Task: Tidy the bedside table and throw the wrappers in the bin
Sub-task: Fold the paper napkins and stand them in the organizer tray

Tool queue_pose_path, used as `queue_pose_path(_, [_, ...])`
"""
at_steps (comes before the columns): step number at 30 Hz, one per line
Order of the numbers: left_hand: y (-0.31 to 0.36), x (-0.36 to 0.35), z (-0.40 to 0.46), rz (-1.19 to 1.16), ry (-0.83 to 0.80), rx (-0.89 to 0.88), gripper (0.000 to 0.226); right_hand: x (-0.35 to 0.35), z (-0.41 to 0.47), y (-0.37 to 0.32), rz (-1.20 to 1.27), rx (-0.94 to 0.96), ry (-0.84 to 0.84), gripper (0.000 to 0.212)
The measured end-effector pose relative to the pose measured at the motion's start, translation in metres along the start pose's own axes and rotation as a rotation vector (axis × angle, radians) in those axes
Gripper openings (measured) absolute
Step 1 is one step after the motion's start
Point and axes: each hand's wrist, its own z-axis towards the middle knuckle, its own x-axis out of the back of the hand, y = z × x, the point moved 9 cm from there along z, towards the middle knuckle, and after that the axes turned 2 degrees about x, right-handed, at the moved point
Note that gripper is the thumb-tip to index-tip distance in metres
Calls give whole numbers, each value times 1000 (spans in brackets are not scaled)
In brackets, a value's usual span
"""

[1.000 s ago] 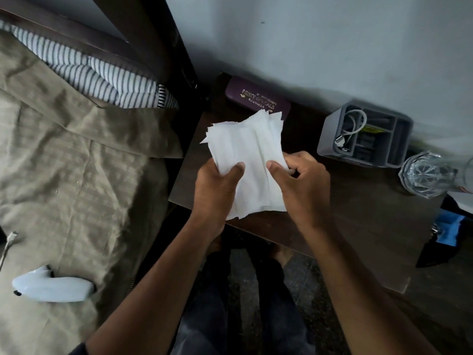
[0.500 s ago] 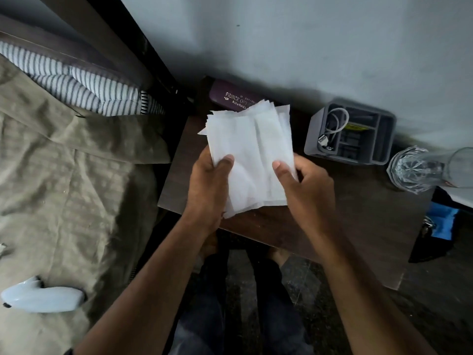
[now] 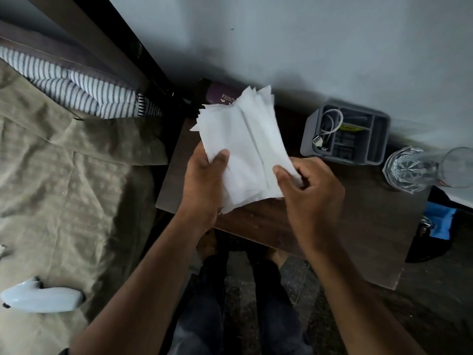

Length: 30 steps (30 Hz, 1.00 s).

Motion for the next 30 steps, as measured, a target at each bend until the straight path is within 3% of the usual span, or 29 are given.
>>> queue_pose_path(4, [3, -15, -7, 44, 34, -8, 24, -15, -27, -34, -230, 415, 63, 26])
queue_pose_path(8, [-1, -36, -14, -87, -49, 89, 56, -33, -41, -34, -351, 454, -59, 34])
queue_pose_path(9, [-2, -40, -15, -81, -72, 105, 62, -35, -41, -32, -372, 434, -93, 36])
queue_pose_path(11, [4, -47, -15, -46, -115, 57, 54, -33, -39, -30, -343, 380, -163, 40])
queue_pose_path(14, [13, -52, -12, 81, -134, -26, 41, -17, -33, -25, -118, 190, -282, 39])
queue_pose_path(16, [14, -57, -12, 91, -178, -17, 33, 6, -22, -18, 80, 30, -239, 29])
queue_pose_path(19, [14, -75, -19, 48, -323, 82, 34, 41, 1, 9, 59, -136, -136, 38])
queue_pose_path(21, [18, -89, -26, 56, -405, 107, 35, 37, 9, 35, 156, -341, -306, 38])
queue_pose_path(23, [24, -104, -32, 115, -481, 95, 35, 24, 6, 47, 416, -489, -504, 27])
queue_pose_path(26, [32, -134, -39, 226, -622, 67, 31, 28, 8, 49, 567, -486, -555, 30])
queue_pose_path(30, [40, -172, -45, 361, -729, 43, 24, 53, 16, 62, 655, -473, -368, 47])
